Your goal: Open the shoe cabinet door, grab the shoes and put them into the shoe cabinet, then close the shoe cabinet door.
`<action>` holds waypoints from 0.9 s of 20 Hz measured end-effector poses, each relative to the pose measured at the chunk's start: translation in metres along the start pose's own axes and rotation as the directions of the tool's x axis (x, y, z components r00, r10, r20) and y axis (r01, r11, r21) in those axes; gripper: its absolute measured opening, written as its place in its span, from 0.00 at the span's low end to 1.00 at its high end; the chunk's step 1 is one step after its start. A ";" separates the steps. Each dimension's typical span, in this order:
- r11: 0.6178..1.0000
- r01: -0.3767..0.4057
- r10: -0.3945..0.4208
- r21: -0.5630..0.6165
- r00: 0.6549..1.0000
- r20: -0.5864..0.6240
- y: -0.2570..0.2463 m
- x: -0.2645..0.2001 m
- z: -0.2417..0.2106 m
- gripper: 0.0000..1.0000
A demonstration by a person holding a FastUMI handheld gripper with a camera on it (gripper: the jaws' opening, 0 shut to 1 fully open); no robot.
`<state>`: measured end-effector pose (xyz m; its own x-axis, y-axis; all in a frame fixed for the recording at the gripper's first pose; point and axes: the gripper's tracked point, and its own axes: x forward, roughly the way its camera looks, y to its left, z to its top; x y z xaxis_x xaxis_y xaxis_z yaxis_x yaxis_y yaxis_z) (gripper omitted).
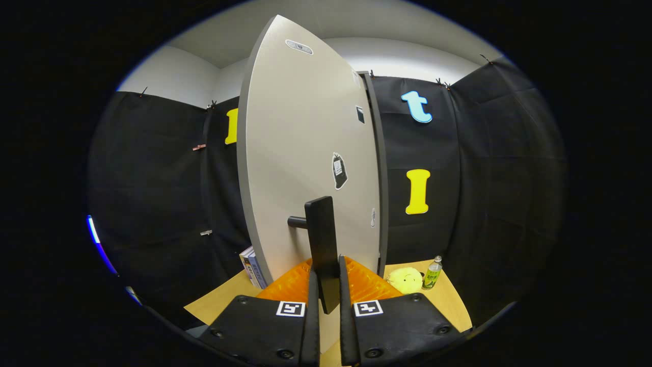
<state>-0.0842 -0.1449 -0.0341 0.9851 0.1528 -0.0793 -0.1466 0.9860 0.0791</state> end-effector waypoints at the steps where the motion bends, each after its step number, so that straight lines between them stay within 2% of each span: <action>1: 1.000 0.014 -0.014 0.004 1.000 0.002 -0.009 -0.002 0.001 0.20; 6: 0.992 0.124 -0.124 0.018 0.992 -0.023 -0.055 -0.009 -0.004 0.19; 7: 0.990 0.138 -0.138 0.021 0.990 -0.022 -0.064 -0.011 -0.003 0.15; 15: 0.983 0.172 -0.172 0.059 0.985 -0.008 -0.102 -0.028 0.002 0.14; 18: 0.975 0.221 -0.221 0.033 0.975 0.022 -0.113 -0.040 0.009 0.14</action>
<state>-0.1062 -0.2634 -0.0306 0.9948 -0.0707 -0.0730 0.0774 0.9927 0.0923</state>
